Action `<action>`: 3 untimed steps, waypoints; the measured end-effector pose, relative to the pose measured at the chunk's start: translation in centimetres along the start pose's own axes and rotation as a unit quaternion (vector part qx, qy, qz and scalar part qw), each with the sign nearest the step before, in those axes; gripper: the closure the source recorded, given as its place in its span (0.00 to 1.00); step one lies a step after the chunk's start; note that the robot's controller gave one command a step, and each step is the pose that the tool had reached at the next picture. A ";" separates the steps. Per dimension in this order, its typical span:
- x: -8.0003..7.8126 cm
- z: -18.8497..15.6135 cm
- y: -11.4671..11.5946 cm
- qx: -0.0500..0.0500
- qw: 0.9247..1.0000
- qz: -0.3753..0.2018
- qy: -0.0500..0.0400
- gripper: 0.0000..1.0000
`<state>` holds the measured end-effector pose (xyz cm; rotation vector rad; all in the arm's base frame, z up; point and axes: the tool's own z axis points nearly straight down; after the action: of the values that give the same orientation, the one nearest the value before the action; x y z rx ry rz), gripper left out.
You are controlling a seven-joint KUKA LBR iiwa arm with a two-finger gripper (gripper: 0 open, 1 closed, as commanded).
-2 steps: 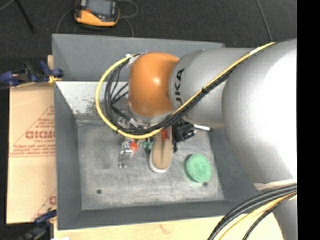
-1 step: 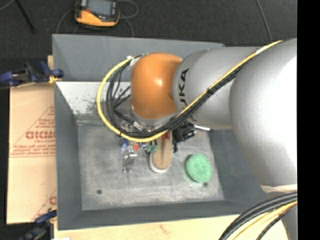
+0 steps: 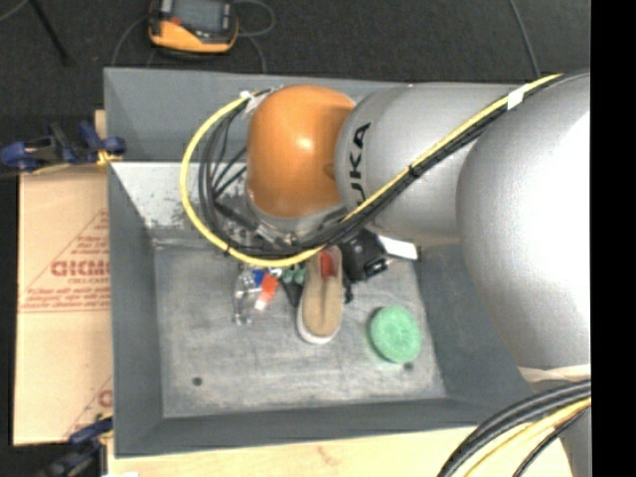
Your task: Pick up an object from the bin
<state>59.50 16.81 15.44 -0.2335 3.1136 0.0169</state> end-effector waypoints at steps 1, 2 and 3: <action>0.0 4.2 -5.0 0.005 0.998 -0.066 0.007 0.00; -3.4 7.8 -5.3 0.004 0.986 -0.168 0.004 1.00; -3.4 7.8 -5.3 0.004 0.986 -0.167 0.004 1.00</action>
Offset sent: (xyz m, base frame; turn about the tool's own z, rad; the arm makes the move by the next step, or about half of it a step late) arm 0.0383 -0.0449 -0.0844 -0.3402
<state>63.83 12.18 7.69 -0.7531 3.0366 -0.0019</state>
